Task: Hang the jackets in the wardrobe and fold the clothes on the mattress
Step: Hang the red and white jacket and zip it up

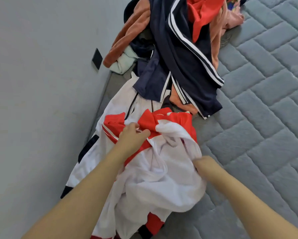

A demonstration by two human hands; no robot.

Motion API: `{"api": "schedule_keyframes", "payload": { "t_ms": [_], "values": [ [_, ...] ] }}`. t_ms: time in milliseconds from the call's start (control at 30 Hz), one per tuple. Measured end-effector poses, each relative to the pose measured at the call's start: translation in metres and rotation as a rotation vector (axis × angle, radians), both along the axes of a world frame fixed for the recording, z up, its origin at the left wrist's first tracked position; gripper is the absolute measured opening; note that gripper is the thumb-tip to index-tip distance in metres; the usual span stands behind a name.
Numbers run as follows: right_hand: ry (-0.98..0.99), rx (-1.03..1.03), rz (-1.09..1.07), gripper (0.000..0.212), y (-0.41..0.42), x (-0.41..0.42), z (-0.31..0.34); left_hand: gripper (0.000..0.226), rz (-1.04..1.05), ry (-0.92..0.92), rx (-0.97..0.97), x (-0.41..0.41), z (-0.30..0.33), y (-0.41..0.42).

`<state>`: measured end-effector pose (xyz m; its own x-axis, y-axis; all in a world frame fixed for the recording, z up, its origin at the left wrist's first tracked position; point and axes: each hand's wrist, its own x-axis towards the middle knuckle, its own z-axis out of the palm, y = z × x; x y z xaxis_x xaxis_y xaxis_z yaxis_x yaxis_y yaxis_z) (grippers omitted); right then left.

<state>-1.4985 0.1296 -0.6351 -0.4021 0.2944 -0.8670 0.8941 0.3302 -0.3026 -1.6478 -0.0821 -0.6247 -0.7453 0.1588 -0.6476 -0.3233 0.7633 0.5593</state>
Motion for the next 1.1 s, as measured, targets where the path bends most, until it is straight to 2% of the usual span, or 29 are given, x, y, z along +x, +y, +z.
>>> {"api": "schedule_keyframes", "payload": {
  "t_ms": [33, 67, 100, 167, 233, 267, 300, 333, 400, 500, 600, 633, 667, 733, 800, 867, 1000, 1100],
  "values": [
    [-0.073, 0.024, 0.025, 0.029, 0.006, 0.014, 0.000, 0.083, -0.026, -0.079, -0.067, 0.002, -0.004, 0.010],
    [-0.146, 0.066, 0.092, 0.030, 0.011, 0.024, 0.003, 0.099, -0.080, -0.139, -0.136, 0.008, -0.009, 0.020],
    [-0.190, 0.118, 0.159, 0.035, 0.017, 0.033, 0.004, 0.101, -0.168, -0.157, -0.200, 0.017, -0.014, 0.029],
    [-0.114, 0.187, 0.137, 0.064, 0.025, 0.039, 0.000, 0.073, -0.323, -0.069, -0.235, 0.036, -0.022, 0.043],
    [0.126, 0.161, 0.025, 0.094, 0.024, 0.029, -0.002, 0.048, -0.339, -0.020, -0.074, 0.052, -0.021, 0.049],
    [0.210, 0.147, 0.039, 0.098, 0.020, 0.020, -0.002, 0.043, -0.317, -0.063, 0.045, 0.058, -0.018, 0.048],
    [0.259, 0.138, 0.062, 0.092, 0.016, 0.011, -0.004, 0.038, -0.316, -0.101, 0.149, 0.064, -0.013, 0.046],
    [0.289, 0.131, 0.092, 0.074, 0.012, 0.004, -0.007, 0.031, -0.320, -0.093, 0.225, 0.069, -0.009, 0.042],
    [0.316, 0.128, 0.103, 0.019, 0.003, -0.002, -0.009, 0.023, -0.289, 0.000, 0.268, 0.080, -0.001, 0.033],
    [0.420, -0.008, -0.169, 0.022, 0.000, 0.018, 0.002, 0.028, 0.016, 0.119, 0.240, 0.085, 0.016, 0.022],
    [0.531, -0.145, -0.498, 0.011, 0.012, 0.057, 0.042, 0.048, 0.388, 0.078, 0.275, 0.086, 0.045, 0.034],
    [0.580, -0.160, -0.609, 0.008, 0.018, 0.074, 0.063, 0.048, 0.439, 0.061, 0.319, 0.092, 0.059, 0.046],
    [0.633, -0.171, -0.707, 0.015, 0.025, 0.092, 0.087, 0.045, 0.444, 0.058, 0.353, 0.102, 0.075, 0.061],
    [0.714, -0.190, -0.892, 0.037, 0.039, 0.133, 0.135, 0.041, 0.365, 0.035, 0.434, 0.130, 0.116, 0.098],
    [0.767, -0.191, -1.089, 0.041, 0.050, 0.179, 0.186, 0.043, 0.227, -0.024, 0.544, 0.167, 0.162, 0.141],
    [0.829, -0.150, -1.311, 0.036, 0.061, 0.234, 0.236, 0.047, 0.100, -0.091, 0.636, 0.213, 0.210, 0.187],
    [0.925, 0.110, -1.661, 0.031, 0.080, 0.363, 0.326, 0.045, -0.225, -0.242, 0.710, 0.337, 0.299, 0.263],
    [1.000, 0.257, -1.817, 0.008, 0.084, 0.464, 0.378, 0.039, -0.449, -0.301, 0.740, 0.439, 0.355, 0.301]
  ]
}}
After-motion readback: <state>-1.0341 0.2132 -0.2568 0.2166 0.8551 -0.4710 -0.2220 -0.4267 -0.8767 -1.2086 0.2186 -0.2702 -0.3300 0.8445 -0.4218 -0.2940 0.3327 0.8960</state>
